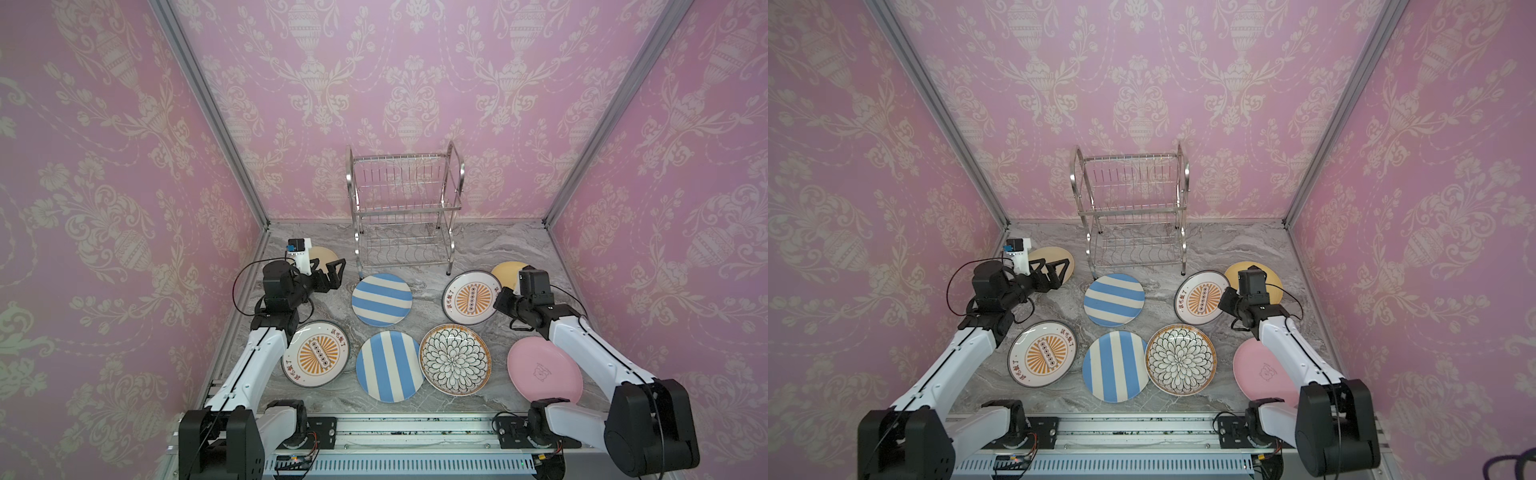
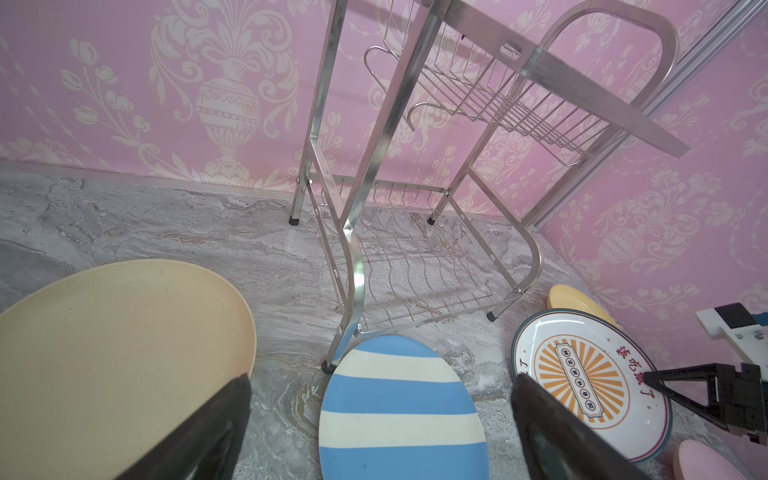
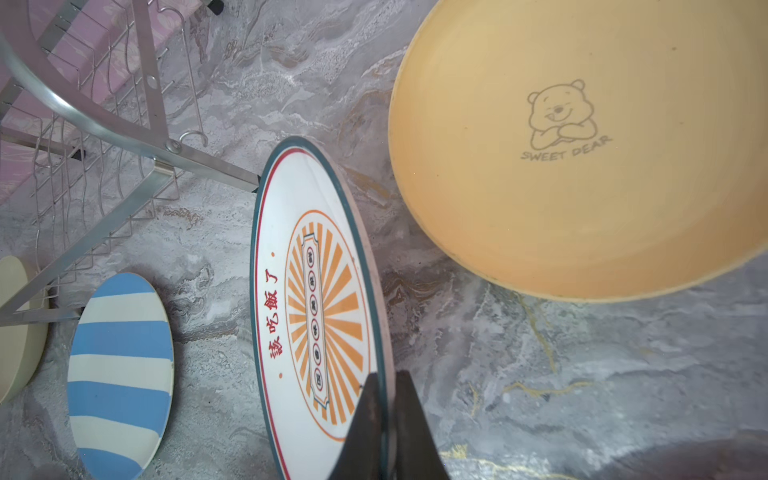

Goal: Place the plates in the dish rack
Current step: 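Lift the sunburst plate upright with the right gripper toward the dish rack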

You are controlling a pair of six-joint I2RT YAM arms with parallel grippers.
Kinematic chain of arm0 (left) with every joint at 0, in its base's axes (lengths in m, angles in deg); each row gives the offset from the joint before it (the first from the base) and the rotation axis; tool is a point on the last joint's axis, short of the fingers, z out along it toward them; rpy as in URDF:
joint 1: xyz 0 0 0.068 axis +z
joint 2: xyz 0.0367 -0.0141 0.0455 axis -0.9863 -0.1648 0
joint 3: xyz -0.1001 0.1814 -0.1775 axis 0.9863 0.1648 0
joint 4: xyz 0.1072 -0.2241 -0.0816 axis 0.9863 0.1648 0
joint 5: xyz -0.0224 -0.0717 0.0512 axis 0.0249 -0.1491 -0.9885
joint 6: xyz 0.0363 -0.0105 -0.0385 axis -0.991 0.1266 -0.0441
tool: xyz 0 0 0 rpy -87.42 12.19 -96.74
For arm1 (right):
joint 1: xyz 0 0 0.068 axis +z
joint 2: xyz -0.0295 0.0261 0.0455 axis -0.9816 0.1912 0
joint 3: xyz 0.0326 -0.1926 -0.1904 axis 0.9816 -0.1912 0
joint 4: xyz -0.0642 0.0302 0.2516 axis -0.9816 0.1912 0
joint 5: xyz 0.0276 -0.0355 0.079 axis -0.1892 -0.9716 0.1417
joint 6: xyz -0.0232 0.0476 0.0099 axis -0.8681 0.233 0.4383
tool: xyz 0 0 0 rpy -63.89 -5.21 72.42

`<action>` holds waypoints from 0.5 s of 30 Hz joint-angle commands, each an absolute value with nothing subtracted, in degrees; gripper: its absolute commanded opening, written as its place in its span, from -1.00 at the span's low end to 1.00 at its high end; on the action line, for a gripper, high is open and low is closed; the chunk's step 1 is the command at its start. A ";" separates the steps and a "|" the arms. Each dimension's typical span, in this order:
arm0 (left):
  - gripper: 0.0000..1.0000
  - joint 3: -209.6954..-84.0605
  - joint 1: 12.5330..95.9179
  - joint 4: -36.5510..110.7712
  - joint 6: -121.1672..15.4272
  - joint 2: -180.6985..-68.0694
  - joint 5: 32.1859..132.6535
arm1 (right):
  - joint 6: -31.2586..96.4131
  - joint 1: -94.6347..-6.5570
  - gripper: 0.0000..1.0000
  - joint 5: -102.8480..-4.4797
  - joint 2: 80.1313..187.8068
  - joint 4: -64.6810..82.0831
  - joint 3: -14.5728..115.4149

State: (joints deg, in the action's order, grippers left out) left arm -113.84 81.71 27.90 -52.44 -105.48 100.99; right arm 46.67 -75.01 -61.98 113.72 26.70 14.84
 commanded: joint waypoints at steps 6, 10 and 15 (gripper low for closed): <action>0.99 -115.24 80.99 24.18 -52.39 -105.90 101.06 | 41.53 -75.69 -1.00 -65.53 105.44 38.90 21.81; 0.99 -115.25 80.78 23.58 -52.02 -106.60 101.52 | 41.33 -75.72 -1.00 -65.16 105.02 39.37 22.91; 0.99 -116.35 80.84 25.20 -53.61 -107.19 100.70 | 36.49 -75.70 -1.00 -70.71 103.15 44.00 29.71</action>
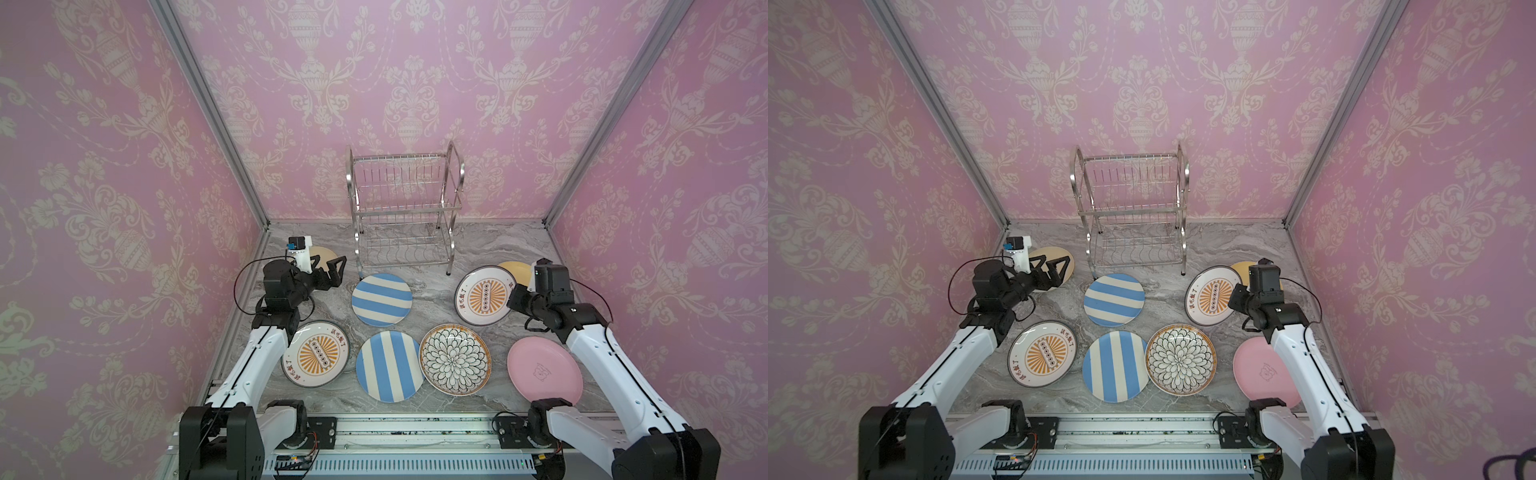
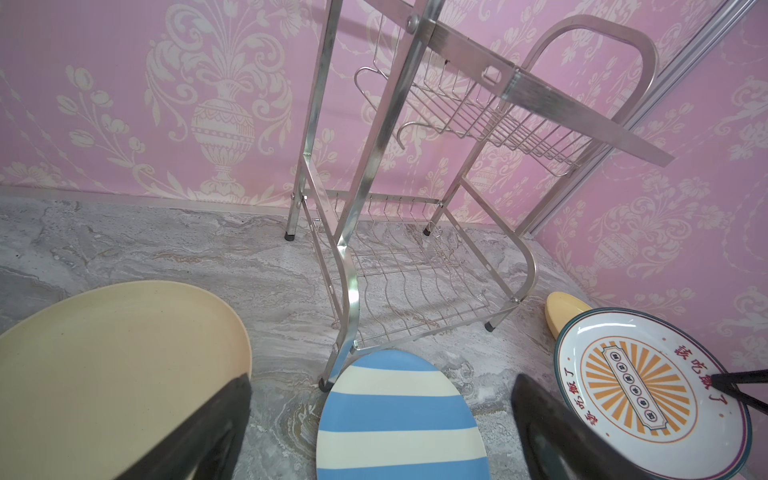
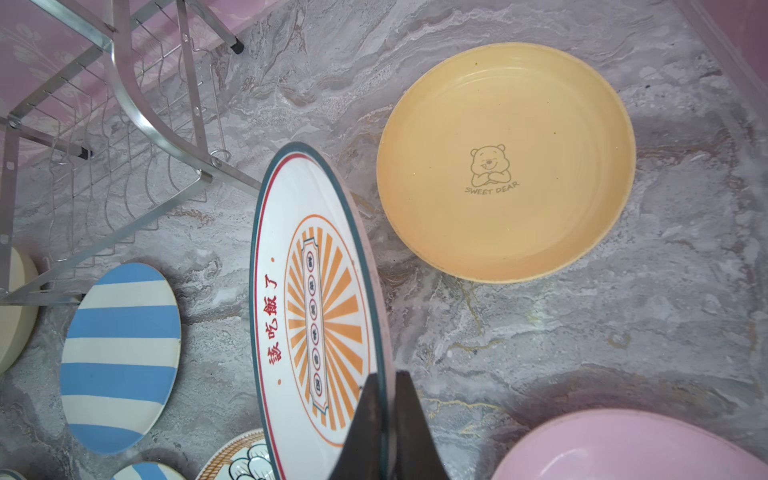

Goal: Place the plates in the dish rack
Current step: 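Lift the sunburst plate upright with the right gripper toward the dish rack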

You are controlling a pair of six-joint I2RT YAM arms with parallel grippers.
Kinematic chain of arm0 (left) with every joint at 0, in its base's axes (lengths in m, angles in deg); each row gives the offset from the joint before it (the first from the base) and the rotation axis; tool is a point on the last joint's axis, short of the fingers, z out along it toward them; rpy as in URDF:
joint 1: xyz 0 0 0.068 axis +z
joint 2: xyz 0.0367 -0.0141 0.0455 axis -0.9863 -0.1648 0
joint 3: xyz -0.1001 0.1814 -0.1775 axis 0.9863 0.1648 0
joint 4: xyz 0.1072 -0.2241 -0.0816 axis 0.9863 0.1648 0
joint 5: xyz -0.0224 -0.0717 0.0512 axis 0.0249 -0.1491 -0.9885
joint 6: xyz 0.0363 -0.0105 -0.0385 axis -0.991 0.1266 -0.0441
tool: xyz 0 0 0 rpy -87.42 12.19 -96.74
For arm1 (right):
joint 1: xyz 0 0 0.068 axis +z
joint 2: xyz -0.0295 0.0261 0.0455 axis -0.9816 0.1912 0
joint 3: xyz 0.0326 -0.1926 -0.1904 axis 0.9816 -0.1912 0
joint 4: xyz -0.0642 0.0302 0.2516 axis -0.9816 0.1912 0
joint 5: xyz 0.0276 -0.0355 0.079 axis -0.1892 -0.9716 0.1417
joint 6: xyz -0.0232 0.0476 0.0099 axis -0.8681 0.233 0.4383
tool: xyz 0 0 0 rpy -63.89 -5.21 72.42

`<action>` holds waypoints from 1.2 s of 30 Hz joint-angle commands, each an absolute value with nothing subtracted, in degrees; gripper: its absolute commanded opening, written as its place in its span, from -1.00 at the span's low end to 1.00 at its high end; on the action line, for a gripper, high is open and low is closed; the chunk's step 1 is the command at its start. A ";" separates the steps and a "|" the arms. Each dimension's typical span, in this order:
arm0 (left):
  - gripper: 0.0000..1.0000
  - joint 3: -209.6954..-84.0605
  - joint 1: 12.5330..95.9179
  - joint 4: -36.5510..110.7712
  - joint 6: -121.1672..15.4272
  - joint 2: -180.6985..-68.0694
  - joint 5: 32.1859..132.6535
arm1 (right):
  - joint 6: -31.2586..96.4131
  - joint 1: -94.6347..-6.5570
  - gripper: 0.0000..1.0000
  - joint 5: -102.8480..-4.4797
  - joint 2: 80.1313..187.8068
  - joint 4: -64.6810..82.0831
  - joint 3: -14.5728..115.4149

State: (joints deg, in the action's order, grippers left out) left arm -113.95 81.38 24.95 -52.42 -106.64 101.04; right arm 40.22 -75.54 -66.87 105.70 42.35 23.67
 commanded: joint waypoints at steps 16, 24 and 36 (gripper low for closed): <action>0.99 -125.50 80.82 19.04 -61.62 -118.57 102.85 | 25.95 -73.21 -1.00 -78.21 106.54 44.73 61.55; 0.99 -132.67 80.64 9.77 -60.71 -130.95 110.43 | 21.68 -68.38 -1.00 -80.44 111.02 34.82 66.46; 0.99 -132.17 79.47 11.33 -61.98 -131.55 111.39 | 8.48 -56.89 -1.00 -90.72 121.19 18.21 74.34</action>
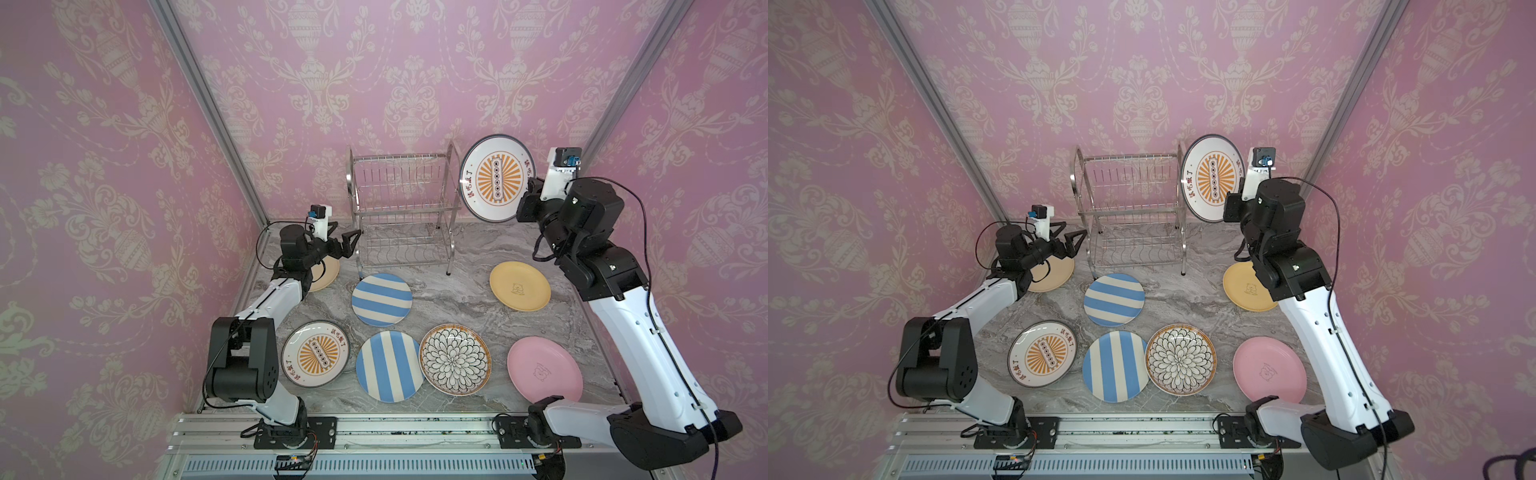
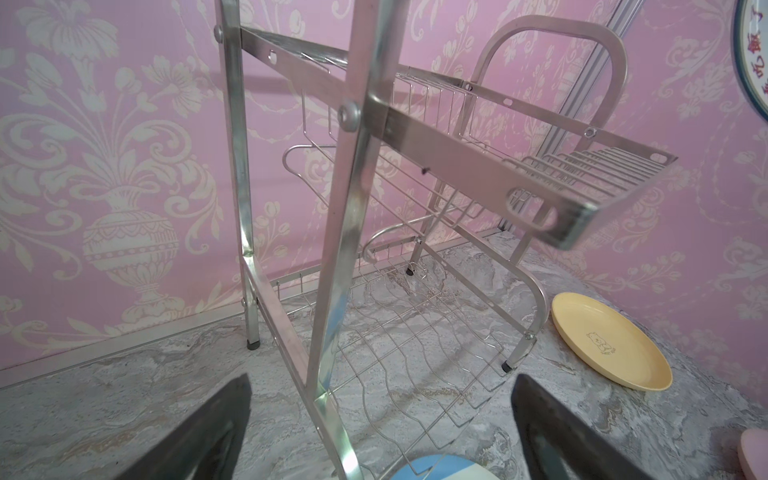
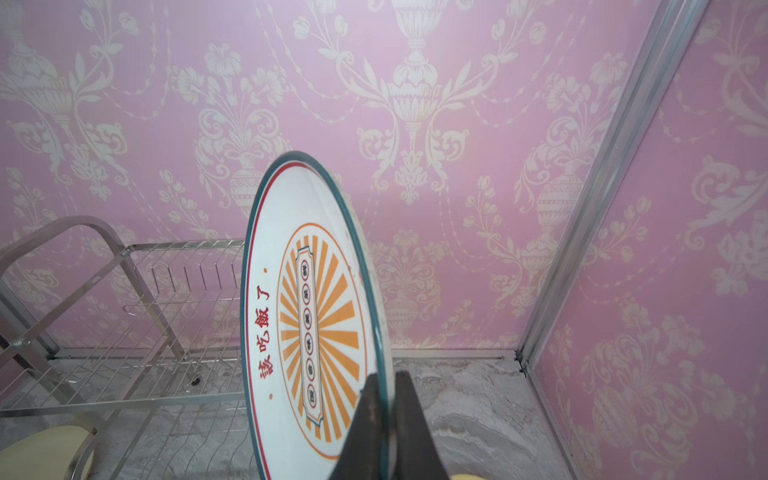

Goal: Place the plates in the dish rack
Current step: 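Lift the sunburst plate upright with the right gripper toward the dish rack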

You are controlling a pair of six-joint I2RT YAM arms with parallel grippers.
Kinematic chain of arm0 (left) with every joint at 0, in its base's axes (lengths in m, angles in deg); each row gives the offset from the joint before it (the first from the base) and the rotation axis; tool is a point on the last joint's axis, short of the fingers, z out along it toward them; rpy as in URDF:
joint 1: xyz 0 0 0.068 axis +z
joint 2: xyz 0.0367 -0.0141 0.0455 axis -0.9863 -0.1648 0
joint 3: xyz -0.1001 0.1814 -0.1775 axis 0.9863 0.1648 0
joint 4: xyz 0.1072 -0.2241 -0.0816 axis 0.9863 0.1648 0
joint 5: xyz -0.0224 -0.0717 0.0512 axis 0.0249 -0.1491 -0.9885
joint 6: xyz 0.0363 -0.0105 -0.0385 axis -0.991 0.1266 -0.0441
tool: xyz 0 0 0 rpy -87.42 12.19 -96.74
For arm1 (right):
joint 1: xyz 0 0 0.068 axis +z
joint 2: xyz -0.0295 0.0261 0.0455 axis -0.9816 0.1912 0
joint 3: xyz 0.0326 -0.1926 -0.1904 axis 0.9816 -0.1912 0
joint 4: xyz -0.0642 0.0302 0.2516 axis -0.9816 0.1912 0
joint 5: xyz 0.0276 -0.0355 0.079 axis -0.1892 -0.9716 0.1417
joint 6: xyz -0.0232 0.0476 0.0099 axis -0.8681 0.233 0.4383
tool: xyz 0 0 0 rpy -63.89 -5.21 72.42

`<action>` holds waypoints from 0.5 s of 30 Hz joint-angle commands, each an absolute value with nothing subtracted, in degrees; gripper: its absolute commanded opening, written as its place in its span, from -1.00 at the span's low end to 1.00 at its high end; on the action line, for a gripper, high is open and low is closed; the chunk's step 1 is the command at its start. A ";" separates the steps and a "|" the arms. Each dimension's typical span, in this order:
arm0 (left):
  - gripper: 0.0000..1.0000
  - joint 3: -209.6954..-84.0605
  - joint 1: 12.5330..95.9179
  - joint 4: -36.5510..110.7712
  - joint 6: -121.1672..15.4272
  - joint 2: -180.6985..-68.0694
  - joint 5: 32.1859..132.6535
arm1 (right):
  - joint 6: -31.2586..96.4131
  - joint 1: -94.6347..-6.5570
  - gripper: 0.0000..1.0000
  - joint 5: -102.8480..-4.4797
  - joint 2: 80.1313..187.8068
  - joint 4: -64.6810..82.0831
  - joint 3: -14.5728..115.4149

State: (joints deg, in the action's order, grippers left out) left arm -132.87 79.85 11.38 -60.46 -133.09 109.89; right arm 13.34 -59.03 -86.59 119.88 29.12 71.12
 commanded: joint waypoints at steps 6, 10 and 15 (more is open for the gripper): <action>0.99 -129.46 78.87 11.01 -61.40 -129.71 111.19 | 3.65 -52.52 -1.00 -94.99 127.80 11.26 78.50; 0.99 -127.78 78.67 11.28 -61.23 -128.71 110.75 | -1.93 -49.19 -1.00 -100.62 133.45 5.59 81.92; 0.99 -125.36 78.49 9.75 -59.86 -127.16 110.79 | -14.88 -44.90 -1.00 -109.34 142.17 -6.56 86.16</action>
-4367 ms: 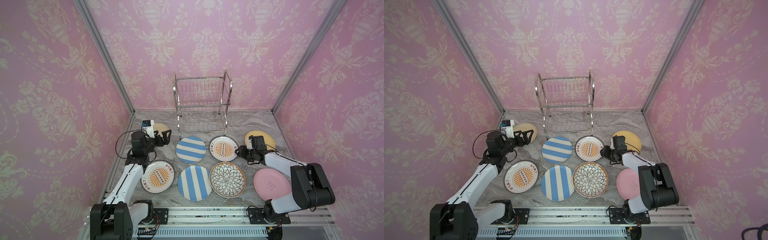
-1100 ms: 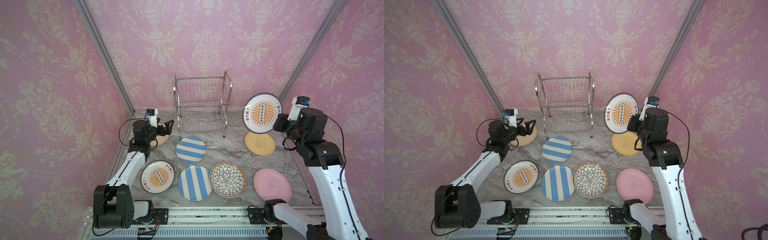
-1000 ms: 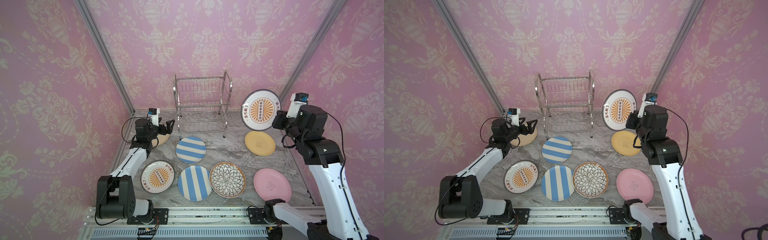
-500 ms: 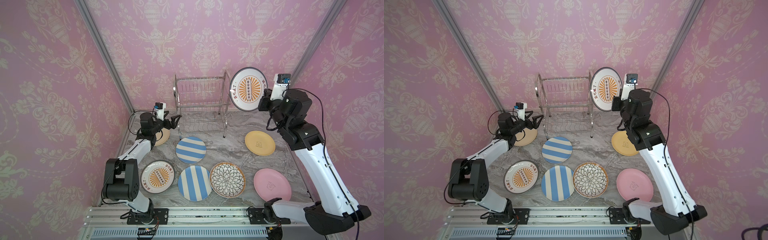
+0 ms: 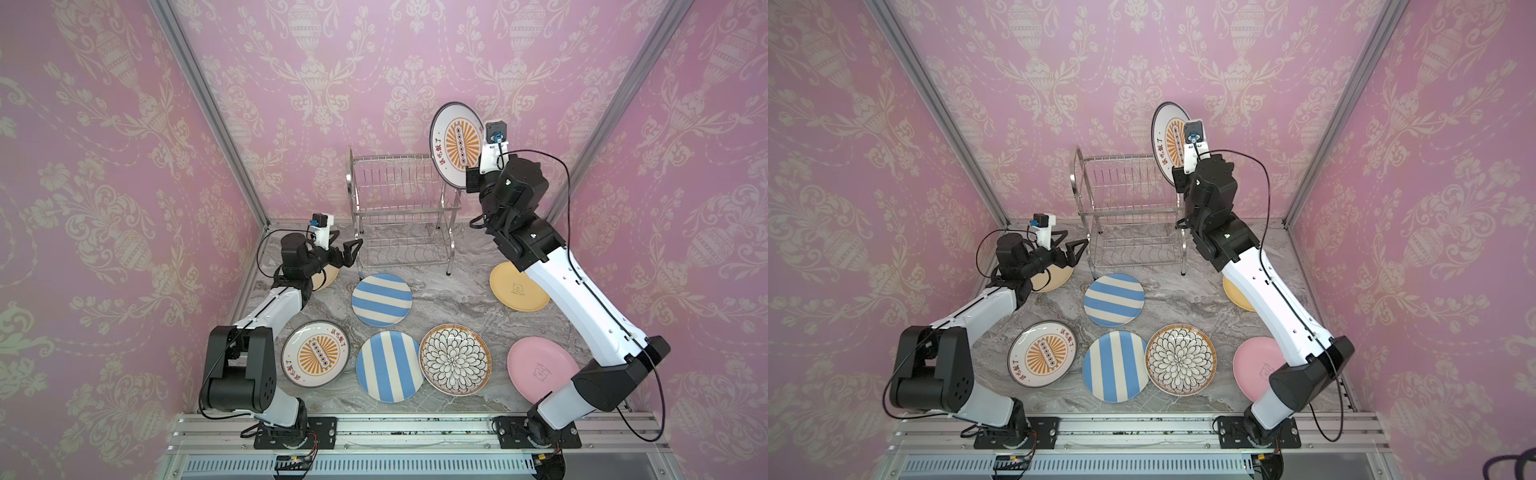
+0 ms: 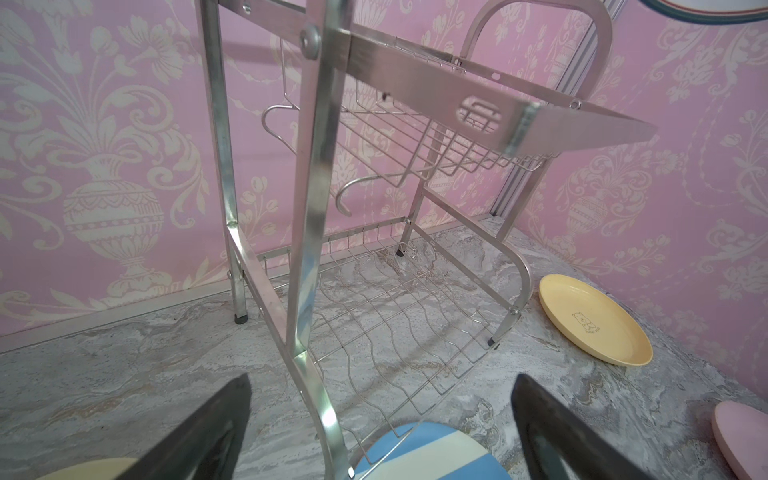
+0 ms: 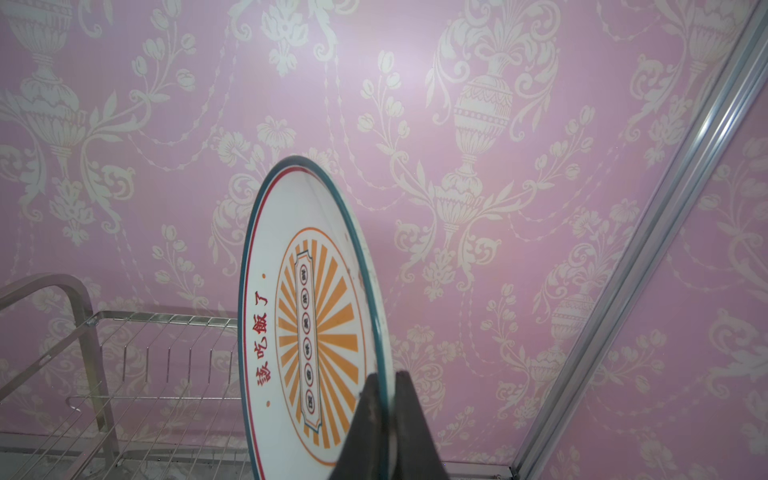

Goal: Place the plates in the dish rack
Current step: 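Lift the sunburst plate upright with the right gripper toward the dish rack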

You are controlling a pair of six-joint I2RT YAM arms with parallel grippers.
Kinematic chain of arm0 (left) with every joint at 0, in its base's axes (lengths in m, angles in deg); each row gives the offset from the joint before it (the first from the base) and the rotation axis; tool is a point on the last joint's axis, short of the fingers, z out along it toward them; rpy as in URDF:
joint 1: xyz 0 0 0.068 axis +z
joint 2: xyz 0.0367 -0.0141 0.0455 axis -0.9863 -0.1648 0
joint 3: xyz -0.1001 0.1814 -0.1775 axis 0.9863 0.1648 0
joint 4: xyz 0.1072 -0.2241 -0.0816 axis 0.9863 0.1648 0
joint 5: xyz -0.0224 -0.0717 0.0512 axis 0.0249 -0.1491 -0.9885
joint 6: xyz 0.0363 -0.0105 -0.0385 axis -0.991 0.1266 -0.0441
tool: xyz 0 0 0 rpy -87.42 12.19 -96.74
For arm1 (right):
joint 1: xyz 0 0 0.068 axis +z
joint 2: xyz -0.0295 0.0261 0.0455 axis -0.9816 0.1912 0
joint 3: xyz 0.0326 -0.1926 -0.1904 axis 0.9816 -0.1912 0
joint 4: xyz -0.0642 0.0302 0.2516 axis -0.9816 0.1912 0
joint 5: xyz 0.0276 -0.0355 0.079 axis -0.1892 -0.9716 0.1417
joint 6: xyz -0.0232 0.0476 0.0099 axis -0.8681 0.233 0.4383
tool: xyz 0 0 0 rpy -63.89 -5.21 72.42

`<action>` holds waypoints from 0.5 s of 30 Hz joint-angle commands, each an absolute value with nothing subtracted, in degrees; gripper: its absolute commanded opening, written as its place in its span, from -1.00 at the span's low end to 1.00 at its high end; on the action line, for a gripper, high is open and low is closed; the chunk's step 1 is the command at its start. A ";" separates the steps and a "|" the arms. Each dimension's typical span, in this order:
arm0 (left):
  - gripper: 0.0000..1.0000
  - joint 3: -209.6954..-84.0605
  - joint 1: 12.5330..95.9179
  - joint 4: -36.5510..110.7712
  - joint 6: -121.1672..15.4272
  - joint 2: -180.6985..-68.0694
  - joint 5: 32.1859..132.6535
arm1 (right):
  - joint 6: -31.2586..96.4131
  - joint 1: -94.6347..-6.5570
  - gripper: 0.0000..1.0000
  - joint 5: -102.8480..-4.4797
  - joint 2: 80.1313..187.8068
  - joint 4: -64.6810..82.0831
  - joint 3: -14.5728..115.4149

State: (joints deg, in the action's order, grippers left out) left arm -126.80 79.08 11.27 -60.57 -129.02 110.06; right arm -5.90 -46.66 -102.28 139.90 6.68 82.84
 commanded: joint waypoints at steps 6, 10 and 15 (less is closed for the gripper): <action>0.99 -123.07 78.49 9.53 -58.90 -124.81 111.53 | -28.17 -42.73 -1.00 -116.01 152.43 -14.43 94.05; 0.99 -121.96 78.49 10.23 -59.78 -123.53 111.08 | -34.42 -42.45 -1.00 -119.69 156.99 -17.27 97.59; 0.98 -120.62 78.50 10.24 -59.16 -122.04 111.09 | -36.20 -42.50 -1.00 -121.09 161.01 -16.57 101.24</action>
State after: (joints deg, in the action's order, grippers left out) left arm -121.88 78.78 10.52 -59.74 -123.69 110.24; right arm -33.17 -42.55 -118.54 161.23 -10.79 97.33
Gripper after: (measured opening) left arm 0.994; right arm 0.081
